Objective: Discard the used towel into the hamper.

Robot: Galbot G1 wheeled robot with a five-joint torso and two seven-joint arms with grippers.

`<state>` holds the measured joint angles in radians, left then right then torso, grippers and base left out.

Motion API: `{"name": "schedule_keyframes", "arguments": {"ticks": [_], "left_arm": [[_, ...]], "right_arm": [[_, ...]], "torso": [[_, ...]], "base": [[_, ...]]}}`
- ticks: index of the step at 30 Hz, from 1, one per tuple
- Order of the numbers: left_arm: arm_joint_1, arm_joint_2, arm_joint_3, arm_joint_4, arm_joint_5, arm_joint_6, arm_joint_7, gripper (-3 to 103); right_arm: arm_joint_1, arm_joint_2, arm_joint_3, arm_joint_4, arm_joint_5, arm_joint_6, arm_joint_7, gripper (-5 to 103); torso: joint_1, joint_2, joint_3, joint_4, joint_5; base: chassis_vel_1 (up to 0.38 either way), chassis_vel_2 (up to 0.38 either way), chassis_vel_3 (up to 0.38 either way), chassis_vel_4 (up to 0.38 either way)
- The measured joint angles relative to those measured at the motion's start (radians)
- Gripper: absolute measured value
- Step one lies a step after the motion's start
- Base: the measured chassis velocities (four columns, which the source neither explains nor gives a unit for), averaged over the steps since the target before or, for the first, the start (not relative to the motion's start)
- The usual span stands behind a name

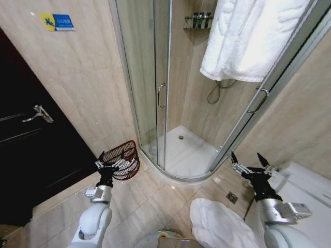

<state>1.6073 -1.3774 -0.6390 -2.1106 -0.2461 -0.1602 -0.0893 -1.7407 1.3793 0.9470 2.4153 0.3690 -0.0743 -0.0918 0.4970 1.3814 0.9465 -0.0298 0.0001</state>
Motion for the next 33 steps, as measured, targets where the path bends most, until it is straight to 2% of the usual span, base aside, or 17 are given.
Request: {"name": "schedule_keyframes", "arguments": {"ticks": [2,5,6,9,10,13,14,15,18,19,22,23,26,27,29,30,33], "left_arm": [[0.002,0.000,-0.001,-0.001,0.000,-0.001,0.000,100],[0.010,-0.001,-0.009,-0.001,0.000,-0.012,0.000,100],[0.010,-0.001,-0.009,-0.001,0.000,-0.012,0.000,100],[0.017,0.001,-0.016,-0.001,-0.003,-0.018,0.001,100],[0.017,0.001,-0.016,-0.001,-0.003,-0.018,0.001,100],[0.012,-0.003,-0.022,-0.002,-0.006,-0.018,0.001,100],[0.012,-0.003,-0.022,-0.002,-0.006,-0.018,0.001,100],[0.007,-0.003,-0.024,-0.004,-0.008,-0.018,0.001,100],[0.004,-0.001,-0.030,-0.004,-0.022,-0.017,0.001,100],[0.004,-0.001,-0.030,-0.004,-0.022,-0.017,0.001,100],[0.009,0.012,-0.048,0.002,-0.044,-0.027,0.001,100],[0.009,0.012,-0.048,0.002,-0.044,-0.027,0.001,100],[0.013,0.030,-0.068,0.019,-0.067,-0.042,0.001,100],[0.013,0.030,-0.068,0.019,-0.067,-0.042,0.001,100],[0.011,0.041,-0.077,0.031,-0.082,-0.047,0.001,100],[0.011,0.041,-0.077,0.031,-0.082,-0.047,0.001,100],[0.000,0.049,-0.078,0.043,-0.087,-0.048,0.001,100]], "right_arm": [[0.010,-0.024,0.015,0.000,0.023,-0.011,0.000,100],[0.052,-0.115,0.075,-0.005,0.107,-0.062,-0.005,100],[0.052,-0.115,0.075,-0.005,0.107,-0.062,-0.005,100],[0.063,-0.217,0.144,-0.003,0.244,-0.115,-0.009,100],[0.063,-0.217,0.144,-0.003,0.244,-0.115,-0.009,100],[0.041,-0.308,0.226,-0.003,0.380,-0.150,-0.013,100],[0.041,-0.308,0.226,-0.003,0.380,-0.150,-0.013,100],[0.025,-0.350,0.272,-0.004,0.444,-0.162,-0.013,100],[-0.003,-0.451,0.375,-0.027,0.548,-0.176,-0.029,100],[-0.003,-0.451,0.375,-0.027,0.548,-0.176,-0.029,100],[0.002,-0.544,0.455,-0.101,0.606,-0.176,-0.087,100],[0.002,-0.544,0.455,-0.101,0.606,-0.176,-0.087,100],[0.008,-0.632,0.514,-0.180,0.659,-0.176,-0.128,100],[0.008,-0.632,0.514,-0.180,0.659,-0.176,-0.128,100],[0.010,-0.680,0.556,-0.235,0.687,-0.177,-0.194,100],[0.010,-0.680,0.556,-0.235,0.687,-0.177,-0.194,100],[0.052,-0.726,0.581,-0.289,0.700,-0.192,-0.281,100]], "torso": [[0.000,0.000,0.000,0.0000,0.0000],[0.001,0.000,0.000,0.0003,0.0002],[0.001,0.000,0.000,0.0003,0.0002],[0.001,0.000,0.000,0.0002,0.0002],[0.001,0.000,0.000,0.0002,0.0002],[0.000,0.000,0.000,0.0001,0.0000],[0.000,0.000,0.000,0.0001,0.0000],[0.000,0.001,0.000,0.0001,0.0000],[0.000,0.001,0.000,-0.0002,0.0000],[0.000,0.001,0.000,-0.0002,0.0000],[0.000,0.001,0.000,0.0001,0.0004],[0.000,0.001,0.000,0.0001,0.0004],[0.001,0.001,0.000,0.0004,0.0002],[0.001,0.001,0.000,0.0004,0.0002],[0.001,0.001,0.000,0.0001,0.0000],[0.001,0.001,0.000,0.0001,0.0000],[0.000,0.001,0.000,-0.0001,0.0000]], "base": [[0.000,0.000,0.000,0.000],[0.000,0.000,0.000,0.000],[0.000,0.000,0.000,0.000],[0.000,0.000,0.000,0.000],[0.000,0.000,0.000,0.000],[0.000,0.000,0.000,0.000],[0.000,0.000,0.000,0.000],[0.000,0.000,0.000,0.000],[0.000,0.000,0.000,0.000],[0.000,0.000,0.000,0.000],[0.000,0.000,0.000,0.000],[0.000,0.000,0.000,0.000],[0.000,0.000,0.000,0.000],[0.000,0.000,0.000,0.000],[0.000,0.000,0.000,0.000],[0.000,0.000,0.000,0.000],[0.000,0.000,0.000,0.000]]}}
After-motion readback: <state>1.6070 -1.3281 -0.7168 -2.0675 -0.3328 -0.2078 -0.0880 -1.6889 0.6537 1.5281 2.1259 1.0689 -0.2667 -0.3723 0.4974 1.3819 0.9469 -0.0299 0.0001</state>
